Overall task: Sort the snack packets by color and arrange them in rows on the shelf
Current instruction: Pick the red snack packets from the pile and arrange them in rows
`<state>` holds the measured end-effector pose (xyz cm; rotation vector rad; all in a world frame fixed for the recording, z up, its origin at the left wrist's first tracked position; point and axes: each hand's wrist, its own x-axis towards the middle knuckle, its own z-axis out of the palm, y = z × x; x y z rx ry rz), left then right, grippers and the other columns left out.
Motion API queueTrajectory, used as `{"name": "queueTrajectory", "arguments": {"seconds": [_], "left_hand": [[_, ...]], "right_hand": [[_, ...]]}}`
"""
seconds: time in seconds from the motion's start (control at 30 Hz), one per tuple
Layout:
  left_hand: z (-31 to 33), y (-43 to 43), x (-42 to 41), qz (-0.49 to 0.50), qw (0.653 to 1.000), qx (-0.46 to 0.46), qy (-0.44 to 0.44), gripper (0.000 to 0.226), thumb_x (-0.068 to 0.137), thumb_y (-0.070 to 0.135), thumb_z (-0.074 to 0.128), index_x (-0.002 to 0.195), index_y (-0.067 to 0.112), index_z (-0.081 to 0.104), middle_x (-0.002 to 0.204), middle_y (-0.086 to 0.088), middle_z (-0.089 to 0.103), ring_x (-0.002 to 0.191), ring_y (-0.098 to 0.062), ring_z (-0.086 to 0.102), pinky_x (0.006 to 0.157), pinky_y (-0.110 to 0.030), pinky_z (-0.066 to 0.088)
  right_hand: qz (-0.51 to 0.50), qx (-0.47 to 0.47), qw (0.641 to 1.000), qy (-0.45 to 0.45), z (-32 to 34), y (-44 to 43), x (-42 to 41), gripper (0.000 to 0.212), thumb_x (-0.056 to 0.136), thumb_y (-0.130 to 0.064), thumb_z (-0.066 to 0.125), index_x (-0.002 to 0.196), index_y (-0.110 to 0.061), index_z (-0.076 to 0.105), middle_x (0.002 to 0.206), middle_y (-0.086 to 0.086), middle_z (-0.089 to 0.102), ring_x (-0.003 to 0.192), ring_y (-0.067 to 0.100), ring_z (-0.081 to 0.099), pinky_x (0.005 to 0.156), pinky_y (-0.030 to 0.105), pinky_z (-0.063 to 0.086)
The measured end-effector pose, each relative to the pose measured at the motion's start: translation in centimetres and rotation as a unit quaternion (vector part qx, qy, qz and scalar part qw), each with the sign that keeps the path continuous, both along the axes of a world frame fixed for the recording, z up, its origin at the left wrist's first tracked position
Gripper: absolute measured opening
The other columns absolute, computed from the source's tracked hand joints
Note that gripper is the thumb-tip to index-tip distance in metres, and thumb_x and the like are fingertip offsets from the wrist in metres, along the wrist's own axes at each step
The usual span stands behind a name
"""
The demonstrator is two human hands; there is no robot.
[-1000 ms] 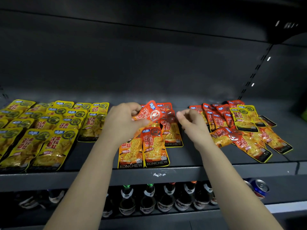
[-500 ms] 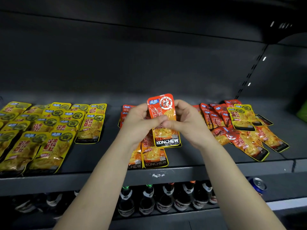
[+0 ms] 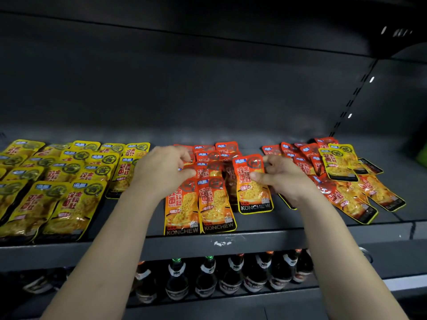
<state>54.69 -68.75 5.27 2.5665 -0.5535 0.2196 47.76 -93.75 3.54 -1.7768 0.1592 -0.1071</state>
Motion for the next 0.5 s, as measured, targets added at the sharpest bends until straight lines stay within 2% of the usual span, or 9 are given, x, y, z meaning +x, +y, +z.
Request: {"name": "queueTrajectory", "arguments": {"seconds": [0.1, 0.17, 0.3, 0.4, 0.43, 0.5], "left_hand": [[-0.1, 0.0, -0.2, 0.018, 0.997, 0.077, -0.025, 0.032, 0.084, 0.042, 0.069, 0.112, 0.027, 0.064, 0.108, 0.006, 0.069, 0.101, -0.018, 0.063, 0.083, -0.036, 0.052], [-0.3, -0.1, -0.4, 0.029, 0.992, 0.113, -0.041, 0.034, 0.086, 0.043, 0.067, 0.116, 0.027, 0.062, 0.113, 0.006, 0.068, 0.106, -0.019, 0.062, 0.085, -0.035, 0.050], [-0.7, -0.1, -0.4, 0.033, 0.992, 0.118, -0.039, 0.036, 0.087, 0.044, 0.065, 0.119, 0.027, 0.061, 0.116, 0.007, 0.067, 0.109, -0.019, 0.061, 0.087, -0.035, 0.048], [-0.7, 0.0, -0.4, 0.033, 0.993, 0.107, -0.030, 0.036, 0.088, 0.044, 0.065, 0.119, 0.027, 0.061, 0.117, 0.007, 0.067, 0.109, -0.019, 0.061, 0.086, -0.035, 0.048], [-0.8, 0.0, -0.4, 0.033, 0.994, 0.103, -0.029, 0.036, 0.088, 0.044, 0.065, 0.119, 0.027, 0.062, 0.117, 0.007, 0.067, 0.108, -0.018, 0.061, 0.086, -0.035, 0.048], [-1.0, 0.0, -0.5, 0.035, 0.994, 0.098, -0.027, 0.035, 0.087, 0.044, 0.065, 0.118, 0.027, 0.062, 0.116, 0.007, 0.067, 0.107, -0.018, 0.062, 0.088, -0.036, 0.049]], "right_hand": [[0.010, -0.035, 0.998, 0.053, -0.1, 0.1, -0.1, 0.027, 0.084, -0.002, 0.070, 0.104, -0.014, 0.056, 0.086, 0.000, 0.072, 0.072, 0.010, 0.069, 0.055, 0.026, 0.051], [0.016, -0.046, 0.996, 0.070, -0.4, 0.4, 0.0, 0.033, 0.083, -0.001, 0.071, 0.109, -0.012, 0.054, 0.086, 0.003, 0.072, 0.070, 0.011, 0.069, 0.050, 0.024, 0.048], [0.013, -0.083, 0.993, 0.082, -0.8, 1.0, 0.1, 0.038, 0.081, -0.001, 0.073, 0.111, -0.015, 0.053, 0.087, 0.004, 0.074, 0.076, 0.016, 0.071, 0.061, 0.031, 0.054], [0.021, -0.113, 0.990, 0.086, -0.7, 1.5, -0.1, 0.036, 0.081, -0.001, 0.073, 0.107, -0.016, 0.053, 0.082, 0.000, 0.073, 0.066, 0.003, 0.068, 0.057, 0.018, 0.050], [0.021, -0.117, 0.989, 0.085, -0.6, 1.7, -0.1, 0.036, 0.081, -0.001, 0.074, 0.107, -0.015, 0.053, 0.083, 0.000, 0.073, 0.066, 0.001, 0.069, 0.061, 0.017, 0.053], [0.012, -0.130, 0.988, 0.082, -0.9, 1.8, -0.1, 0.039, 0.078, -0.001, 0.076, 0.109, -0.012, 0.055, 0.085, 0.006, 0.073, 0.076, 0.009, 0.072, 0.076, 0.025, 0.057]]}}
